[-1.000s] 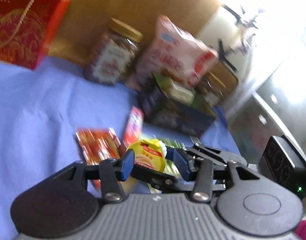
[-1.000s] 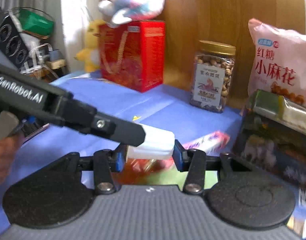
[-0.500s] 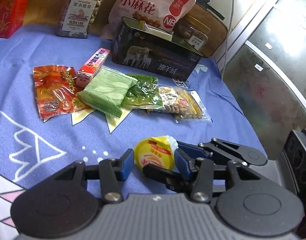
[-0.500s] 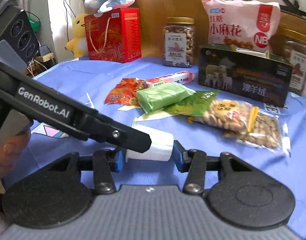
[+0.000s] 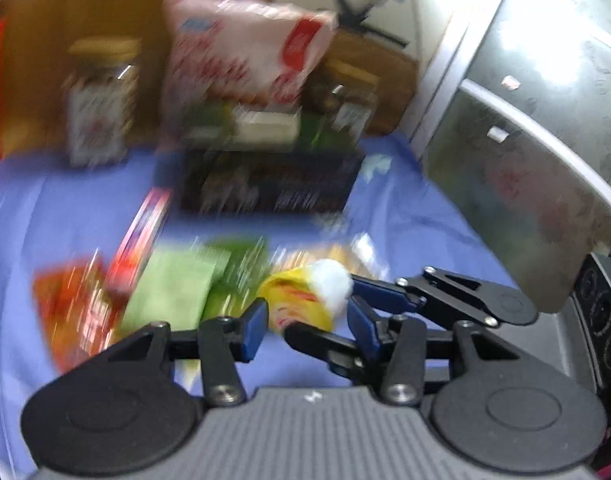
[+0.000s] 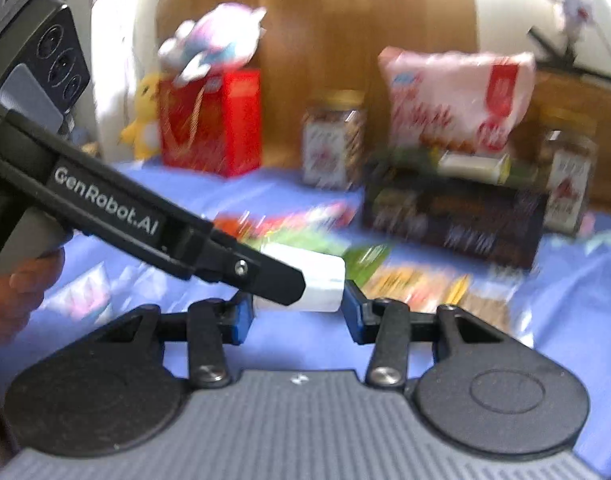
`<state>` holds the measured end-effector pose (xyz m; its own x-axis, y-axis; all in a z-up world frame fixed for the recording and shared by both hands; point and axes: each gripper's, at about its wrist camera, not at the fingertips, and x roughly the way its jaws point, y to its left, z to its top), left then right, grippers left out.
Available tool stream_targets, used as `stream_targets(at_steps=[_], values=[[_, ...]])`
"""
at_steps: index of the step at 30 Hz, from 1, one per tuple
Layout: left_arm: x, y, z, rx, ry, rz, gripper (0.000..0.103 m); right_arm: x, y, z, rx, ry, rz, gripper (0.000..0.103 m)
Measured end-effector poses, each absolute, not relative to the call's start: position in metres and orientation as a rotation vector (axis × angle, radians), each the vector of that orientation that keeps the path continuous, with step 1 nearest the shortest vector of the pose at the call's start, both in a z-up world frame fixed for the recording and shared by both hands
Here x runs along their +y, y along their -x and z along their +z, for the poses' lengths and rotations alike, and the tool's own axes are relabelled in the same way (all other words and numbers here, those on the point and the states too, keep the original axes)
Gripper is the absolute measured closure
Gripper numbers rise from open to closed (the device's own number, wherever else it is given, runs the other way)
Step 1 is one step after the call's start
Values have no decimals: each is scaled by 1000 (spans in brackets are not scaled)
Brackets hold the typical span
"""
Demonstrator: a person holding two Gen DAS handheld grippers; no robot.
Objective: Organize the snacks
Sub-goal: 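Lift the yellow cup snack into the tin box and release it, then grasp the pink UHA candy stick with the left gripper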
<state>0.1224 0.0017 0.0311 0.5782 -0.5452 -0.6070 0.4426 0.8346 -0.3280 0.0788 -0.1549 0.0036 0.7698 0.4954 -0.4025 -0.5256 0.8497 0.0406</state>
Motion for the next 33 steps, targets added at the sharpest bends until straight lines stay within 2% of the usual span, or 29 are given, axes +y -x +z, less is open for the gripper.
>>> stream_targets(at_steps=[7, 15, 21, 24, 26, 33], values=[[-35, -217, 61, 682, 119, -555, 59, -173, -168, 33, 331, 81, 451, 55], [-49, -292, 40, 736, 121, -501, 57, -181, -242, 19, 401, 75, 386, 55], [-33, -295, 42, 714, 116, -492, 54, -184, -243, 17, 393, 60, 365, 51], [1, -277, 52, 671, 165, -491, 44, -191, -224, 23, 353, 27, 360, 49], [29, -262, 52, 652, 182, -463, 44, -194, -210, 27, 337, -2, 374, 49], [97, -244, 7, 809, 281, -348, 46, -158, -212, 5, 622, -178, 621, 49]])
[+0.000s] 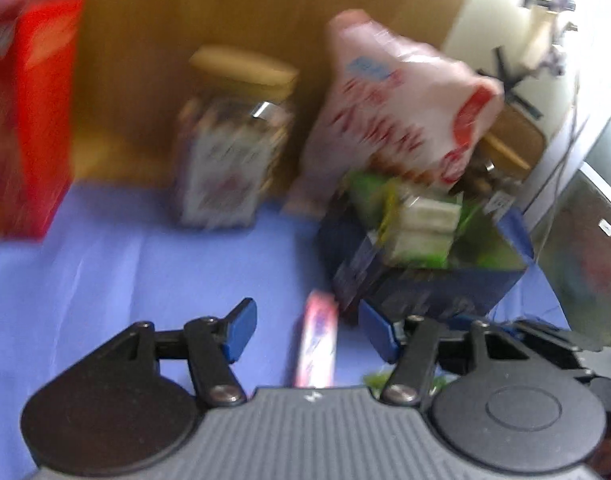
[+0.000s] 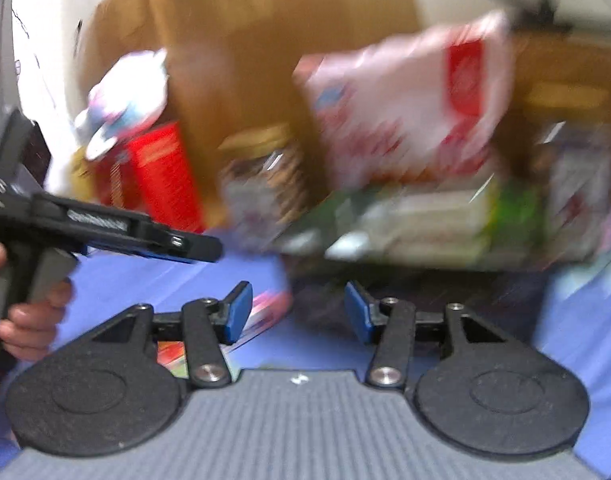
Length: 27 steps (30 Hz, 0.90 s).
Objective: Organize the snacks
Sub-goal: 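Grasp the pink UHA candy stick with the left gripper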
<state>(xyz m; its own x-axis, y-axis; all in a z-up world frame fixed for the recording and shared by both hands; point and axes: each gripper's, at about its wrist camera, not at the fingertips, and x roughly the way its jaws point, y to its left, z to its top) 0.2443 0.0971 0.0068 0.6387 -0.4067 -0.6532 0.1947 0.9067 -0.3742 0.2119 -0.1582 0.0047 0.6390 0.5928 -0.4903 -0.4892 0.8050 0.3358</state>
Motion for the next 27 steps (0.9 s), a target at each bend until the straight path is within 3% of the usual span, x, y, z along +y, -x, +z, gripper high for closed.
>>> stream_targets(at_steps=[13, 15, 18, 27], values=[[163, -175, -7, 725, 467, -351, 44, -50, -242, -23, 818, -37, 589, 37], [173, -162, -6, 712, 474, -345, 44, -42, -238, -24, 789, 17, 558, 46], [187, -147, -4, 690, 502, -341, 44, -44, -236, -21, 795, -42, 577, 78], [219, -103, 8, 608, 559, -309, 40, -40, -179, 16, 617, 79, 680, 79]])
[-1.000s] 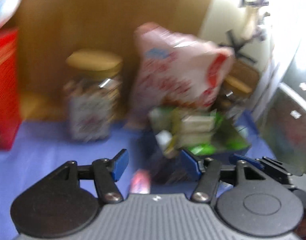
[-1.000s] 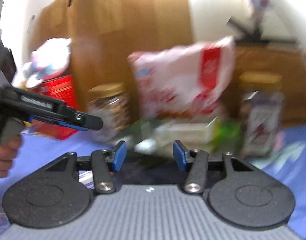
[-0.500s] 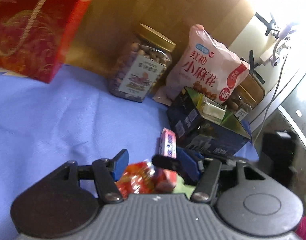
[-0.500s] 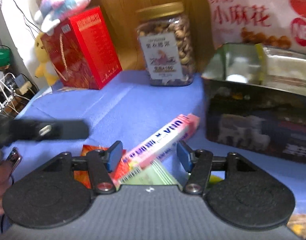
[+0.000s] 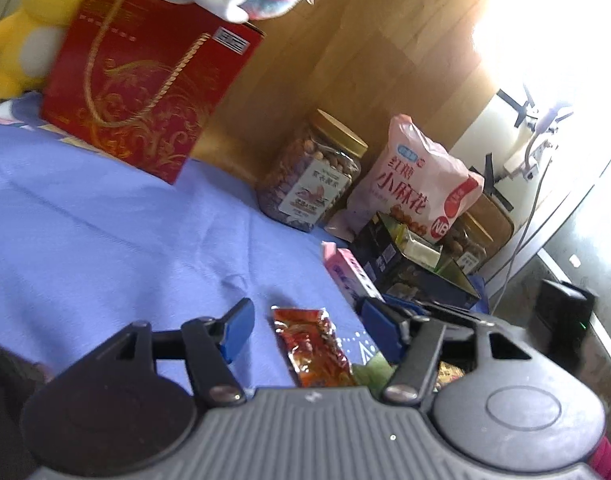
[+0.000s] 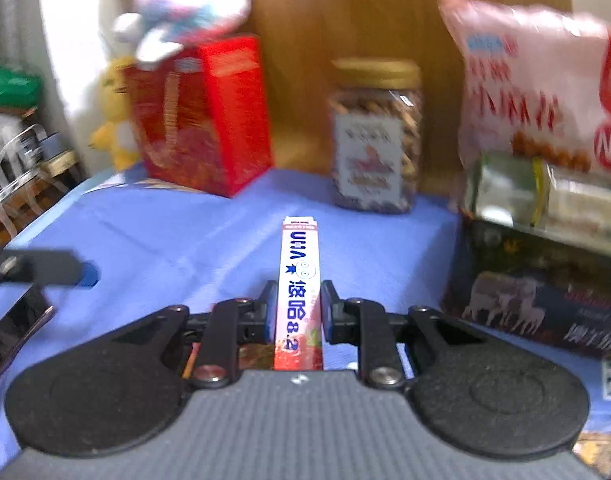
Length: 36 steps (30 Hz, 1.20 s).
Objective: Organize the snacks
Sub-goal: 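Grasp the pink UHA candy stick with the left gripper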
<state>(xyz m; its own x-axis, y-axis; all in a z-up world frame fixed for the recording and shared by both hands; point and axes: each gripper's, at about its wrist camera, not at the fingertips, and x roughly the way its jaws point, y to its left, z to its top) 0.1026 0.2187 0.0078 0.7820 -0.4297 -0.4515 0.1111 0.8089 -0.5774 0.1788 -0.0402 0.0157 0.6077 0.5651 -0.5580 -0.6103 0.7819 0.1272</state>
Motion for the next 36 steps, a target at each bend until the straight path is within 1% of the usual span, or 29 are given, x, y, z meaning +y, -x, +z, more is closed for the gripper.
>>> stream_targets(at_steps=[4, 8, 11, 13, 14, 15, 18, 24, 27, 28, 29, 30, 36], values=[[223, -89, 3, 615, 573, -308, 40, -39, -141, 20, 593, 199, 852, 79], [218, -77, -4, 639, 567, -344, 40, -42, -100, 10, 608, 348, 1042, 78], [207, -68, -11, 667, 543, -381, 40, -43, -78, -3, 618, 437, 1098, 78], [196, -63, -15, 688, 522, -412, 40, -50, -71, -8, 619, 445, 1075, 76], [190, -60, -17, 696, 509, -425, 40, -54, -68, -9, 616, 437, 1049, 70], [185, -58, -18, 703, 497, -434, 39, -60, -68, -10, 614, 426, 1026, 61], [173, -54, -21, 715, 461, -439, 33, -83, -58, -11, 611, 355, 971, 54], [159, -62, -27, 743, 434, -444, 33, -109, -29, -32, 636, 230, 876, 53], [150, -65, -30, 764, 403, -427, 34, -114, -23, -32, 630, 148, 843, 54], [149, -65, -31, 771, 404, -433, 38, -114, -22, -32, 628, 131, 840, 56], [147, -64, -33, 779, 409, -445, 40, -112, -22, -32, 627, 122, 839, 65], [144, -62, -34, 786, 414, -462, 44, -110, -21, -33, 625, 125, 828, 71], [118, -43, -27, 763, 342, -489, 46, -122, -16, -27, 590, 133, 815, 72]])
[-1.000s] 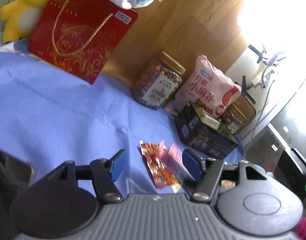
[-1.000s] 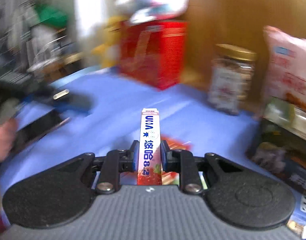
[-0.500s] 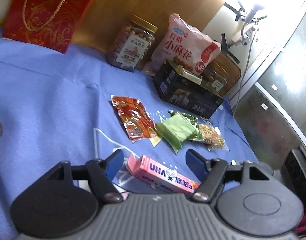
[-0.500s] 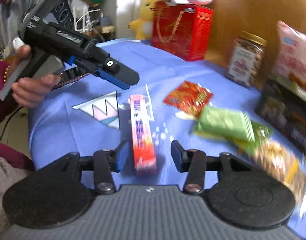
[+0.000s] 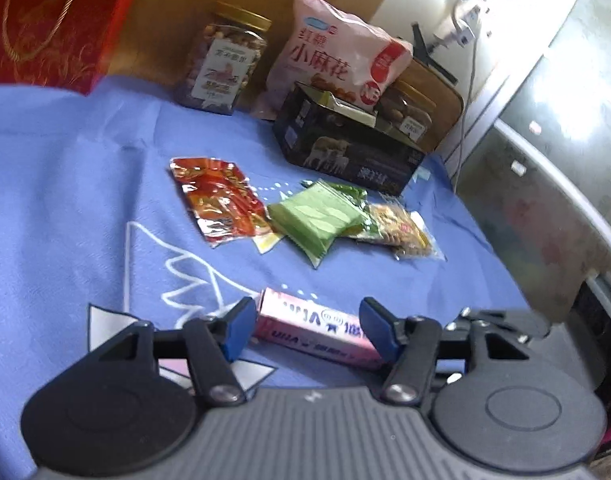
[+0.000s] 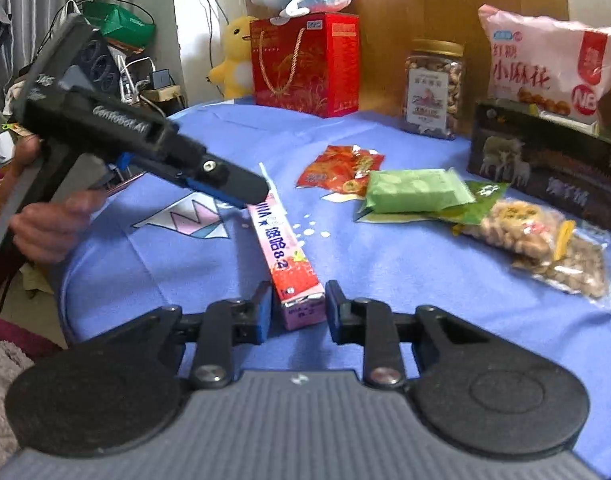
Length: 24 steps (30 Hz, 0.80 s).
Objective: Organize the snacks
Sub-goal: 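Grasp the pink UHA candy stick with the left gripper, then carry the pink candy stick into the tin box and release it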
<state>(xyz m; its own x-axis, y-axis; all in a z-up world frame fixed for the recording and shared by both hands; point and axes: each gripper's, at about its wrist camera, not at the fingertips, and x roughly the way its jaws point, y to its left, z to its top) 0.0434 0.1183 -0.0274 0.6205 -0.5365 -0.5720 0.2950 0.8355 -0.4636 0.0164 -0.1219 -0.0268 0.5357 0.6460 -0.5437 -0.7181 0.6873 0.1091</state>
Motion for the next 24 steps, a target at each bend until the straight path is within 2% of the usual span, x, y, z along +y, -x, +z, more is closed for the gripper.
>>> stream_targets(at_steps=[12, 18, 24], values=[[62, -106, 25, 696, 310, -602, 46, -188, -45, 16, 489, 6, 750, 73], [24, -172, 65, 604, 243, -596, 46, -208, -99, 44, 384, 40, 682, 73], [-3, -248, 67, 606, 237, -554, 46, -224, -175, 47, 385, 48, 638, 73]])
